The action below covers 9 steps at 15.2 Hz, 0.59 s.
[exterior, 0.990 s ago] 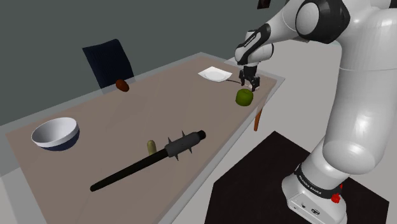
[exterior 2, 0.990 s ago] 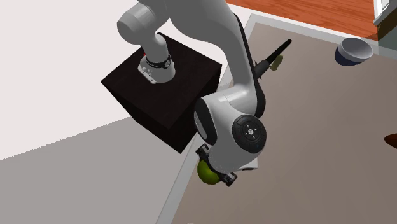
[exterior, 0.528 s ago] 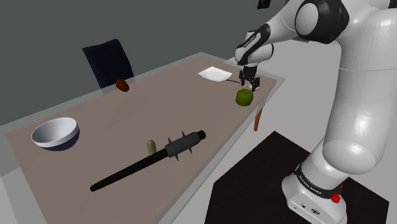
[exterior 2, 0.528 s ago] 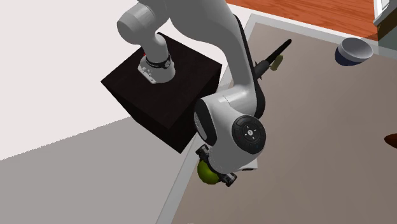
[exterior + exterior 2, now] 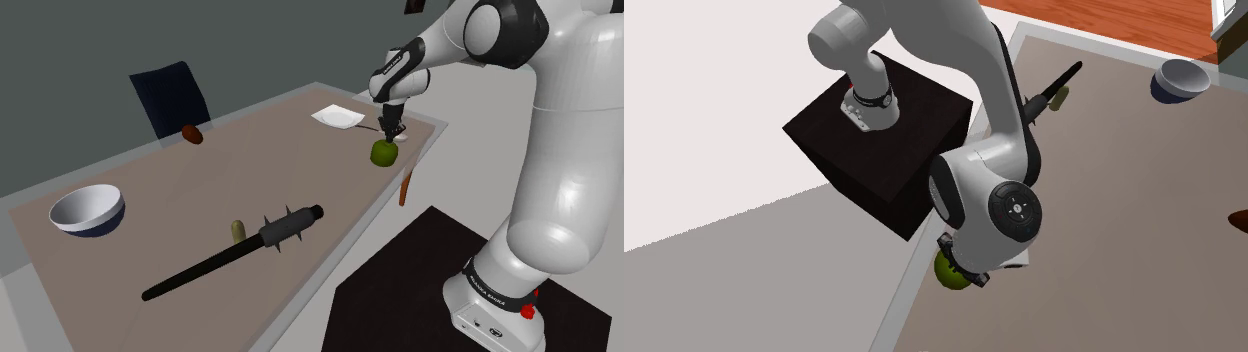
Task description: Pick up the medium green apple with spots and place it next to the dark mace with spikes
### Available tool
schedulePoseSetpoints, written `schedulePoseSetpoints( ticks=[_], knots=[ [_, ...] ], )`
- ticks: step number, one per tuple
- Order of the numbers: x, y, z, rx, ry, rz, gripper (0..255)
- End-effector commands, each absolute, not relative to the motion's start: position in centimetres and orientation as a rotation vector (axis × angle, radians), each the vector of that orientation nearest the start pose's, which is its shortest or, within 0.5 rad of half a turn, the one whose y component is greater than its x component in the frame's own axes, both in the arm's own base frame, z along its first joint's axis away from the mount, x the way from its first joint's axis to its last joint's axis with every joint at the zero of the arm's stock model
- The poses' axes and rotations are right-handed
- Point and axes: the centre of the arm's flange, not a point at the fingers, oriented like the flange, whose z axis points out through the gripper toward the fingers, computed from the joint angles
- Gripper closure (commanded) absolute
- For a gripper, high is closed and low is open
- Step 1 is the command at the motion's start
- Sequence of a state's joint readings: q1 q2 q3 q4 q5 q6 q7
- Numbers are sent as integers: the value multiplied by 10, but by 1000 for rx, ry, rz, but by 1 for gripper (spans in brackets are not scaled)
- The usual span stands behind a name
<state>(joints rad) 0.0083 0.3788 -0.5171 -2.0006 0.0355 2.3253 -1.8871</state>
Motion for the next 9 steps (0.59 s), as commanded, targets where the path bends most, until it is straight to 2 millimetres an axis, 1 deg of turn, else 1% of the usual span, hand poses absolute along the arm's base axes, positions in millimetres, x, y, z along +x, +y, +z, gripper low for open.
schedulePoseSetpoints(
  ticks=[1,2,9],
  knots=[
    [532,-283,292,-2454,-2034,237,255],
    [532,-283,292,-2454,-2034,237,255],
    [532,-284,329,-2454,-2034,237,255]
  ],
)
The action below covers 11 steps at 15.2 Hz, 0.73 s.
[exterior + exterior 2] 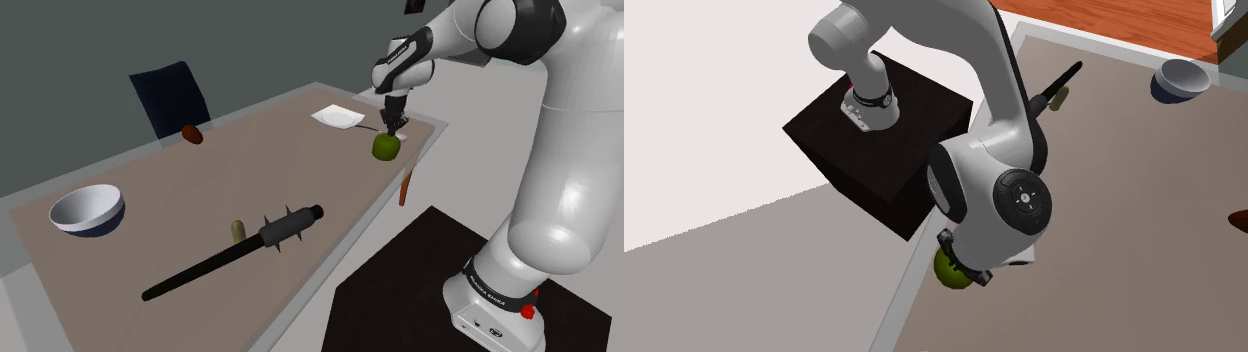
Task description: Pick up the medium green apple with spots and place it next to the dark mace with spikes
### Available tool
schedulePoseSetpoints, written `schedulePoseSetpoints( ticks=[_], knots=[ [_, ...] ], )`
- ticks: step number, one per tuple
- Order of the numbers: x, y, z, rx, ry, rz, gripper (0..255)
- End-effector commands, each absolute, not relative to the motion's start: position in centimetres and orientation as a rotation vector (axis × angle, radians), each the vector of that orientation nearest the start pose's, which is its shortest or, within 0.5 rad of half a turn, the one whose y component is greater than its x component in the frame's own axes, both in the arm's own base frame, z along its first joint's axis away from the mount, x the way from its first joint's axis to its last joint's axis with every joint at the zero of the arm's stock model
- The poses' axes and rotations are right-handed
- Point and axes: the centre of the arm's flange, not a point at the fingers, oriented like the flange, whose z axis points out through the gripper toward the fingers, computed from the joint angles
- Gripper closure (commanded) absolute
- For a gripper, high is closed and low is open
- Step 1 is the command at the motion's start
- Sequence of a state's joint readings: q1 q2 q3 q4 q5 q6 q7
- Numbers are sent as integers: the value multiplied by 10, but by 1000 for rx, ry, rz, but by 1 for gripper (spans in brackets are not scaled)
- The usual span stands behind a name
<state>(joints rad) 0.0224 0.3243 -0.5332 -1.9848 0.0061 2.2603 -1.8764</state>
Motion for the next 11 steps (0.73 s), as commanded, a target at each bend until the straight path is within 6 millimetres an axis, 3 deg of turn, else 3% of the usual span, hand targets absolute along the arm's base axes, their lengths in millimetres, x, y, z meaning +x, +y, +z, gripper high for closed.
schedulePoseSetpoints(
  ticks=[1,11],
  knots=[
    [532,-284,334,-2454,-2034,237,255],
    [532,-284,387,-2454,-2034,237,255]
  ],
)
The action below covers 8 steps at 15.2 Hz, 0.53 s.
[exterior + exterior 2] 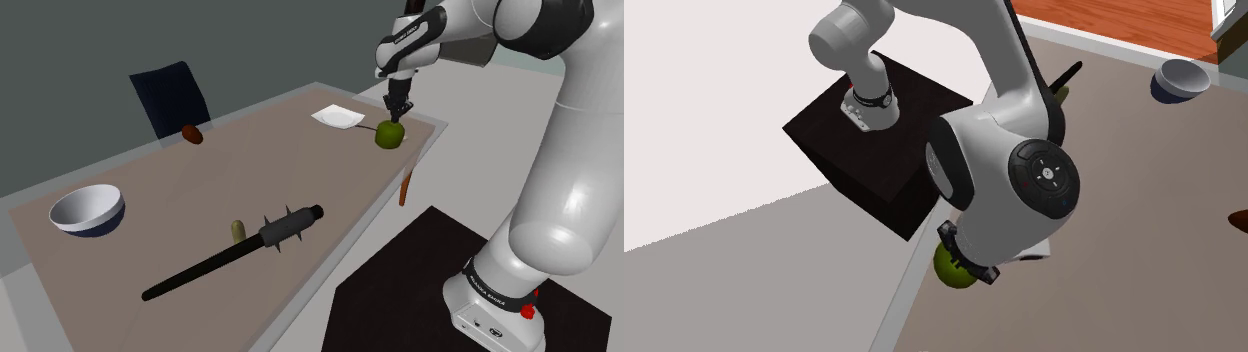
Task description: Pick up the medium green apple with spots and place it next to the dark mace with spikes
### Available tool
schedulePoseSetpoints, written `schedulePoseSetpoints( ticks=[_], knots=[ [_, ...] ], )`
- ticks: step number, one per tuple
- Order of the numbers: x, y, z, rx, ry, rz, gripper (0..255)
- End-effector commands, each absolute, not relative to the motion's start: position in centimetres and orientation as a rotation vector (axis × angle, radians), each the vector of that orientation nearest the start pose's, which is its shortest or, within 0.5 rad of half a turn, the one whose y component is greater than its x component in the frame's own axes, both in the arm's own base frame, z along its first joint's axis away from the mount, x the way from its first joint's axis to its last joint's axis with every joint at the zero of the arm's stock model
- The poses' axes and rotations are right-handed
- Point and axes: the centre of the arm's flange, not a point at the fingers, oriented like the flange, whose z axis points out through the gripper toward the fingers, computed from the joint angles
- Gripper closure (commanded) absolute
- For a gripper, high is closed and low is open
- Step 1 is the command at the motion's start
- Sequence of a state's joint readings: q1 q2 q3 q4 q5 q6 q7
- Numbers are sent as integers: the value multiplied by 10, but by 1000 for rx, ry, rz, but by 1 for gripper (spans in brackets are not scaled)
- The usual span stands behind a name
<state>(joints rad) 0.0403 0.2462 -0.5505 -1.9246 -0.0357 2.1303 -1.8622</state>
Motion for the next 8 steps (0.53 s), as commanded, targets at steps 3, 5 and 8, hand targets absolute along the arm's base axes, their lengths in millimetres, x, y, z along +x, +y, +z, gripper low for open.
schedulePoseSetpoints(
  ticks=[3,5,8],
  knots=[
    [532,-284,403,-2454,-2034,237,255],
    [532,-284,413,-2454,-2034,237,255],
    [532,-284,429,-2454,-2034,237,255]
  ],
)
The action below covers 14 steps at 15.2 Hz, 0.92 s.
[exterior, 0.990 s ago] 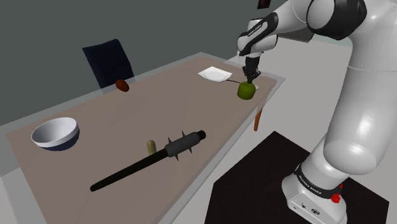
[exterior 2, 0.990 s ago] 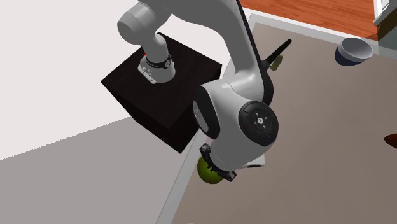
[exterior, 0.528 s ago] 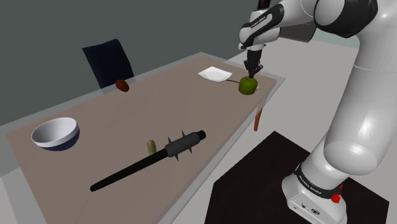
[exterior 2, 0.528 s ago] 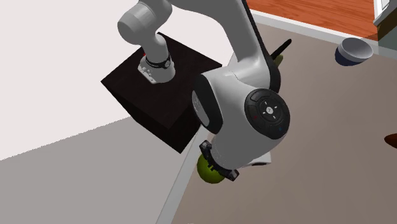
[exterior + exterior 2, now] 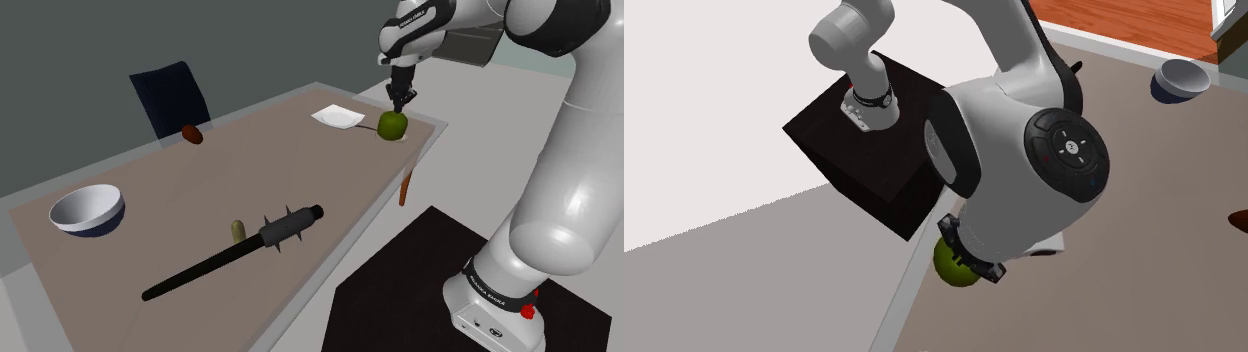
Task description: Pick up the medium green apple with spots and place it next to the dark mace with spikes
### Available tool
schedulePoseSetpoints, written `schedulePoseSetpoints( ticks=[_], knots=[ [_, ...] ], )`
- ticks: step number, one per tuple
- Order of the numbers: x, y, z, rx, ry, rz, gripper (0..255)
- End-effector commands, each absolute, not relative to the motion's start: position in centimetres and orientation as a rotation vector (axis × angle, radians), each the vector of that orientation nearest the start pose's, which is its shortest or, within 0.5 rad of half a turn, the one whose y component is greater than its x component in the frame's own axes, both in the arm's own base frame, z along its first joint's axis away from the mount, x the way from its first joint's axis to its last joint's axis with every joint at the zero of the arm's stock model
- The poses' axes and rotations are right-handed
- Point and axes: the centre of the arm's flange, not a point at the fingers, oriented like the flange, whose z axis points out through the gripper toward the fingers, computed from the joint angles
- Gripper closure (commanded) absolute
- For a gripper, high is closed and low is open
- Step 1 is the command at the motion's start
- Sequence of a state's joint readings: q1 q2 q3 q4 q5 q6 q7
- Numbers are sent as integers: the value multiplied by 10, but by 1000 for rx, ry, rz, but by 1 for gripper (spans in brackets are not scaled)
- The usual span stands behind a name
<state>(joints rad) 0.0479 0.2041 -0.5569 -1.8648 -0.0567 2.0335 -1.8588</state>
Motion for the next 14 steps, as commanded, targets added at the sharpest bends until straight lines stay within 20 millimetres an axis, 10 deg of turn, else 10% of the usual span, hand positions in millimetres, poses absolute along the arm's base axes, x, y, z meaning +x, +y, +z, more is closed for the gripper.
schedulePoseSetpoints(
  ticks=[1,8,14],
  knots=[
    [532,-284,434,-2454,-2034,237,255],
    [532,-284,469,-2454,-2034,237,255],
    [550,-206,470,-2454,-2034,237,255]
  ],
)
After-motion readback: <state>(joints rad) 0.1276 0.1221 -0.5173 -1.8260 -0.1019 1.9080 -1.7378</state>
